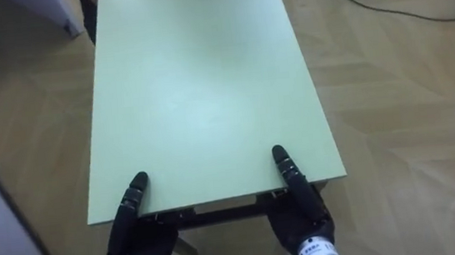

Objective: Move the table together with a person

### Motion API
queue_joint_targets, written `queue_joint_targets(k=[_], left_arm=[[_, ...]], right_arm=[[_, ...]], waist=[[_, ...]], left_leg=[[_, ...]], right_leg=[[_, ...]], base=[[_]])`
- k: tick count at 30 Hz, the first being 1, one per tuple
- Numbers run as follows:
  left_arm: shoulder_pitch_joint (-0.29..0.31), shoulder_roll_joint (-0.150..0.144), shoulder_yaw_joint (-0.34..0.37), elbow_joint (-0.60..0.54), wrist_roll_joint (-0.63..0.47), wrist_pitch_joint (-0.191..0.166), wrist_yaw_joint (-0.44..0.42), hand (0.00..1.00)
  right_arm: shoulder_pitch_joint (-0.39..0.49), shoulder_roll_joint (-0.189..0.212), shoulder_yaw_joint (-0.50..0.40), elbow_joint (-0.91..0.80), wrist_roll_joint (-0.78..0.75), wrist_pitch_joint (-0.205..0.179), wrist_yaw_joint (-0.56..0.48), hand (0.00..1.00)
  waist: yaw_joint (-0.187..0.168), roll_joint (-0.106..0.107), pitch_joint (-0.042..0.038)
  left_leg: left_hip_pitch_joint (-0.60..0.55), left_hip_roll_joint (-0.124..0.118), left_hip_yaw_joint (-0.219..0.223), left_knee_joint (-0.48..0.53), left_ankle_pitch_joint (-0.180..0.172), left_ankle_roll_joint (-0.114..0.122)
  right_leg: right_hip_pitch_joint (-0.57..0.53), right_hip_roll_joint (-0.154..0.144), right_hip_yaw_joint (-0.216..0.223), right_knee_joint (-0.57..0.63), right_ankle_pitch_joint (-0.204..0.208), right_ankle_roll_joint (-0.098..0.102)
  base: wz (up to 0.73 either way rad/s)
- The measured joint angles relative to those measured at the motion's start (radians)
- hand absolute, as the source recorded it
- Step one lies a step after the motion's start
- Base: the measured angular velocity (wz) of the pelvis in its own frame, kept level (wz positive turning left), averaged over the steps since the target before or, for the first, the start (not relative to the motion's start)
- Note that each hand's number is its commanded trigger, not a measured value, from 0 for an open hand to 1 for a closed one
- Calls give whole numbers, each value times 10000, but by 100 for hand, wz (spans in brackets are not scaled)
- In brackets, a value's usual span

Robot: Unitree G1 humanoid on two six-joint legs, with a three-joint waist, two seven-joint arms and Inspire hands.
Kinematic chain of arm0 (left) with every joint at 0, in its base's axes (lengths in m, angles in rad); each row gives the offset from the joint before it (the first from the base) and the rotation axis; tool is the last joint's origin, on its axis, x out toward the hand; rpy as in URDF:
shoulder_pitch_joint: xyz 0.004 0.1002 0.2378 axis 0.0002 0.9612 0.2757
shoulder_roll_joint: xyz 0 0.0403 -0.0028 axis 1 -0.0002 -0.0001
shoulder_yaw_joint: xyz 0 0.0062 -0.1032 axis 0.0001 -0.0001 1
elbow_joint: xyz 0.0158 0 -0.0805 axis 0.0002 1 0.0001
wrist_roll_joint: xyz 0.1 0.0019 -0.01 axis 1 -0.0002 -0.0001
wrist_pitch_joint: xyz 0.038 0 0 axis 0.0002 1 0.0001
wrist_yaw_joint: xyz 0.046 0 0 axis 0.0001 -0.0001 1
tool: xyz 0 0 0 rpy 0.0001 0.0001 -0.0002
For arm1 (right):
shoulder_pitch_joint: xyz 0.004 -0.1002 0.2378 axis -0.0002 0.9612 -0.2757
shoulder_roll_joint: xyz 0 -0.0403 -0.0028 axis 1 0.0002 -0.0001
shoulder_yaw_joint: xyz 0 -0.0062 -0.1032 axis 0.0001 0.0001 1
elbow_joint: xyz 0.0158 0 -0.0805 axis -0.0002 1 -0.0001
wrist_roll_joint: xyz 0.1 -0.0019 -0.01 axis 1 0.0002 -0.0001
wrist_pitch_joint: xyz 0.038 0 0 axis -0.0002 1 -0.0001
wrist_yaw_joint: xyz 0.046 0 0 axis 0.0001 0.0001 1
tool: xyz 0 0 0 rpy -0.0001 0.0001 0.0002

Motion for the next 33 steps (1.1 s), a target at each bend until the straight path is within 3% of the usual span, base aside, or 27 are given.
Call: queue_joint_targets(k=[1,2,3,4,6,7,8,9,11,17,20,23,24,25,33], left_arm=[[-99,-37,49,-2,29,58,-1,100],[-112,-110,74,9,59,75,0,100],[-51,-169,111,9,30,52,0,100],[-51,-190,131,34,0,43,0,100],[-84,-190,136,39,16,65,-1,100],[-113,-206,132,36,20,68,-17,100],[-138,-211,146,24,19,67,-21,100],[-229,-201,134,21,20,66,-22,100],[-282,-298,144,21,114,-17,-19,100],[-275,-304,264,-8,290,-28,-31,100],[-269,-238,170,-2,277,-67,3,100],[-264,-187,91,1,254,-180,22,100],[-248,-178,70,2,227,-205,33,100],[-244,-188,36,17,213,-194,110,100],[-191,-64,39,5,341,-179,242,100]], right_arm=[[-29,5,-59,-55,4,-33,41,100],[-95,-39,-89,-46,19,8,39,100],[-164,-23,-110,-40,-10,120,-47,100],[-165,-13,-118,-42,-23,160,-59,100],[-178,62,-235,-47,-157,187,-55,100],[-239,97,-303,-60,-232,194,-55,100],[-297,106,-313,-61,-256,196,-55,100],[-361,129,-324,-61,-281,197,-55,100],[-385,145,-325,-105,-266,193,-55,100],[-368,214,-252,-100,-275,184,-78,100],[-291,213,-228,-59,-205,174,-82,100],[-226,216,-209,-41,-198,174,-116,100],[-199,222,-198,-41,-193,174,-151,100],[-140,227,-199,-29,-157,174,-190,100],[-76,215,-6,44,160,123,-203,100]], waist=[[-228,-68,-9],[-235,-23,1],[-218,23,2],[-231,131,23],[-336,267,76],[-373,341,97],[-407,393,104],[-527,368,95],[-478,315,79],[-180,287,78],[-254,191,87],[-277,79,81],[-266,77,81],[-291,60,83],[-16,-16,69]], left_leg=[[-70,207,1259,-364,276,-441],[-161,475,2042,125,-79,-345],[-118,1168,3303,1410,-999,-91],[5,1896,3747,2366,-1755,-184],[16,2522,3695,3135,-2414,-493],[-50,2554,3626,3079,-2593,-475],[-90,2490,3603,2904,-2626,-392],[-98,2148,3379,2461,-2490,-120],[-33,1593,3307,1716,-2008,172],[27,1014,3081,1011,-1530,537],[105,722,2419,992,-1460,693],[111,583,1908,1001,-1429,746],[149,522,1713,1014,-1425,747],[264,400,1477,997,-1422,740],[565,261,949,676,-1369,650]], right_leg=[[-42,-281,-598,-319,24,-62],[-48,-293,-789,-346,38,-79],[4,-234,-1228,-253,46,-101],[22,-89,-1748,-78,24,-139],[-84,18,-2296,275,-111,-190],[-214,-19,-2471,540,-237,-137],[-289,-48,-2474,651,-288,-80],[-412,-208,-2311,823,-403,43],[-738,-528,-1829,1082,-431,215],[-1012,-985,-1592,1425,-325,397],[-1171,-1220,-1189,2228,-388,501],[-1470,-1071,-35,2217,-591,606],[-1591,-862,406,1680,-539,604],[-1658,-755,781,1406,-85,566],[-836,-567,879,739,-7,562]], base=[[92],[85],[64],[69],[79],[66],[66],[68],[49],[23],[57],[58],[63],[70],[28]])
